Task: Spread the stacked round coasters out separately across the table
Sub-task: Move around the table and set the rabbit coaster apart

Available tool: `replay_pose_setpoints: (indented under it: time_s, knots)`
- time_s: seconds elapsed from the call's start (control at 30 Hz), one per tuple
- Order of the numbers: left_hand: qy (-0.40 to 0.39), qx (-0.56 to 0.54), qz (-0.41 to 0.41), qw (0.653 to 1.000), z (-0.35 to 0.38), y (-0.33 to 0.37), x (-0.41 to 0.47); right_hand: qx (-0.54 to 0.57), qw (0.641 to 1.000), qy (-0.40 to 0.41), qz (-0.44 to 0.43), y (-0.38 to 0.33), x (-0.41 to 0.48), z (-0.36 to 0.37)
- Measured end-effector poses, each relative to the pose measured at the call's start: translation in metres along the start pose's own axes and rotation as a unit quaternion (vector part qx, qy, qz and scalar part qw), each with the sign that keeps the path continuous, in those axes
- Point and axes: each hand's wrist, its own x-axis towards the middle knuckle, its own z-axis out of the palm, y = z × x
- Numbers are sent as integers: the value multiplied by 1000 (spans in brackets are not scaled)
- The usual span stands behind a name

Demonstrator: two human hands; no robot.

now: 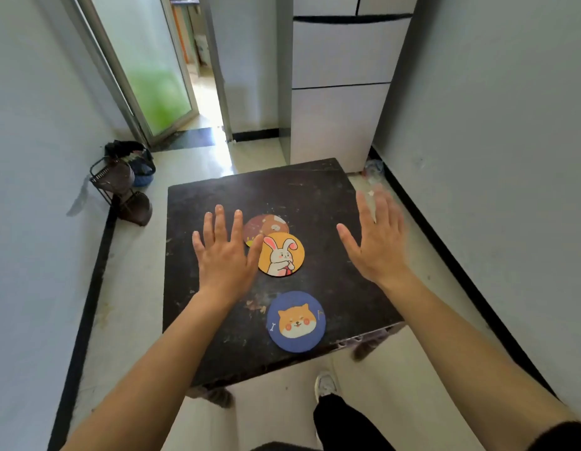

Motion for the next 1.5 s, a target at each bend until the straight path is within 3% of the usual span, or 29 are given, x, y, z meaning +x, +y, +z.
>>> replay_pose_setpoints:
  time_s: [0.13,0.43,1.0,1.2,1.5]
  knots:
    - [27,-33,-3,999,-21,24,-5,0,998,63,14,9,-1,-33]
    - [36,-21,34,999,-13,97,-18,19,995,86,39,71,0,-55]
    - [19,23,-2,1000,69,423,67,96,995,29,0,400,98,-66]
    - [20,45,-46,998,93,444,117,127,992,-5,-16,435,164,-31]
    - [64,-5,-185,981,129,428,232,107,989,-51,-89,461,317,24]
